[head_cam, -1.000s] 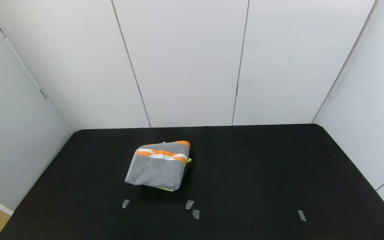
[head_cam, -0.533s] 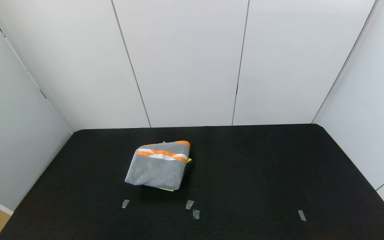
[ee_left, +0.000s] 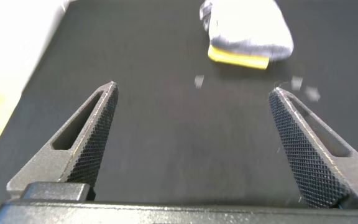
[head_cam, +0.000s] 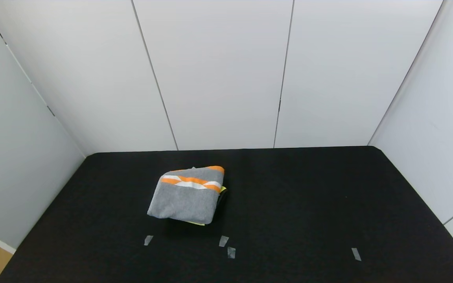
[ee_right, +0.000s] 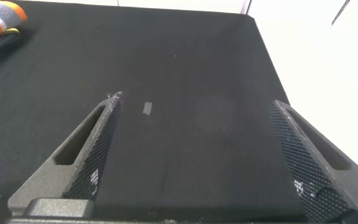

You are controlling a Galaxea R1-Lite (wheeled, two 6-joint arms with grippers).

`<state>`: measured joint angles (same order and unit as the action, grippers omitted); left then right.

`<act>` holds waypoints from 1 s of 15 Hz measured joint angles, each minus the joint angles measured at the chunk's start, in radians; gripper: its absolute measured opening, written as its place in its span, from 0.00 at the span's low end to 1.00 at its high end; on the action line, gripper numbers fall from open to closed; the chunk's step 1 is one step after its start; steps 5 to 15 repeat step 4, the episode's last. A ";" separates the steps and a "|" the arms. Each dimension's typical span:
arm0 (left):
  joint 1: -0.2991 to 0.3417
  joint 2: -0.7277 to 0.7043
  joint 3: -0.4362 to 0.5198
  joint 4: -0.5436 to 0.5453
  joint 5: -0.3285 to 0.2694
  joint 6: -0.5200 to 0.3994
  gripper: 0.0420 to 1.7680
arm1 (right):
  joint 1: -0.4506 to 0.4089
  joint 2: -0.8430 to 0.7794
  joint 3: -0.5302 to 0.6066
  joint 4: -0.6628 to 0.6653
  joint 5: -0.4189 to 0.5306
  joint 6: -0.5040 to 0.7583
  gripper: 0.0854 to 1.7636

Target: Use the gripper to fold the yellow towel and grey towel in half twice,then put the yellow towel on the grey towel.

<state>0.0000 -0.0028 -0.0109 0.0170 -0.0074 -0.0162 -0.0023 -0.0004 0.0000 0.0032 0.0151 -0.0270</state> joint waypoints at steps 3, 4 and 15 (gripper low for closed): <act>0.000 0.000 0.009 -0.019 0.011 -0.046 0.97 | 0.000 0.000 0.000 0.000 0.000 0.003 0.97; 0.000 0.000 0.010 -0.020 0.011 -0.049 0.97 | 0.000 0.000 0.000 0.000 0.000 0.004 0.97; 0.000 0.000 0.010 -0.020 0.011 -0.049 0.97 | 0.000 0.000 0.000 0.000 0.000 0.004 0.97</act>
